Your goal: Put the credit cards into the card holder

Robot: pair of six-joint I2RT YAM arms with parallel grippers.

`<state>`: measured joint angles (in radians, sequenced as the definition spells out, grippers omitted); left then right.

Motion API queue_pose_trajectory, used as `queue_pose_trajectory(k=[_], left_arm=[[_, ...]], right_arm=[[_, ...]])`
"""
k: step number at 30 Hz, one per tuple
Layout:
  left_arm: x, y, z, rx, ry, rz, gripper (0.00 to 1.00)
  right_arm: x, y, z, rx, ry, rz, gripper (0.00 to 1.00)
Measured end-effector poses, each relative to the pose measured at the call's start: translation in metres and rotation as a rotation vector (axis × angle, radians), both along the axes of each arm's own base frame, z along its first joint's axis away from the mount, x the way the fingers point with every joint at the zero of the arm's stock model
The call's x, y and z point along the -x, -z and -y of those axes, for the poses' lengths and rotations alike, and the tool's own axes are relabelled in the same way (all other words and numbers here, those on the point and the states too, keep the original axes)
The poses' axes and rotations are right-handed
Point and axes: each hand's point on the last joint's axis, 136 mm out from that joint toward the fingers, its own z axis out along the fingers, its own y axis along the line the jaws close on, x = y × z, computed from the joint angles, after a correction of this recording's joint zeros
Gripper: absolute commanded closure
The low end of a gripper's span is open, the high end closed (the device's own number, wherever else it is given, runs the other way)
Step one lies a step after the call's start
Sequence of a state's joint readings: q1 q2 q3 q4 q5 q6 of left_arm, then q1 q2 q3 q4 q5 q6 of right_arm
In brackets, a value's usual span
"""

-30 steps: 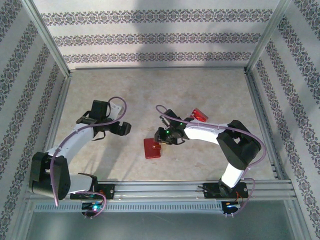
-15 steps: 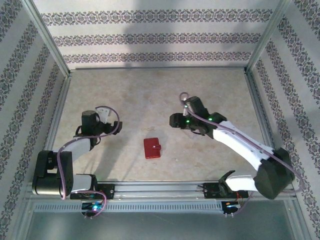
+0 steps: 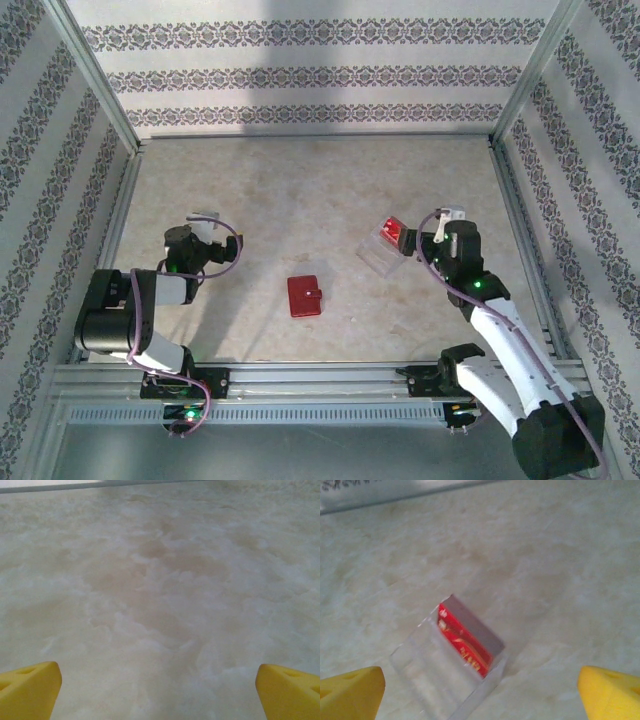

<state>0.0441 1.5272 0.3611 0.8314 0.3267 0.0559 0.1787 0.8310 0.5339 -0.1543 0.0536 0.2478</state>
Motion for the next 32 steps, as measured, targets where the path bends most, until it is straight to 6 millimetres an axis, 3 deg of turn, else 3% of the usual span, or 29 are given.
queue_pose_trajectory(k=[9, 21, 32], left_arm=[[-0.008, 0.005, -0.021, -0.004, -0.127, 0.022, 0.00], [-0.011, 0.001, -0.036, -0.017, -0.214, 0.034, 0.00], [-0.013, -0.005, -0.039, -0.019, -0.234, 0.063, 0.00]], right_arm=[[-0.008, 0.035, 0.040, 0.090, 0.067, 0.123, 0.02], [-0.036, 0.060, 0.051, 0.088, 0.078, 0.170, 0.02], [-0.035, 0.043, 0.050, 0.079, 0.067, 0.260, 0.02]])
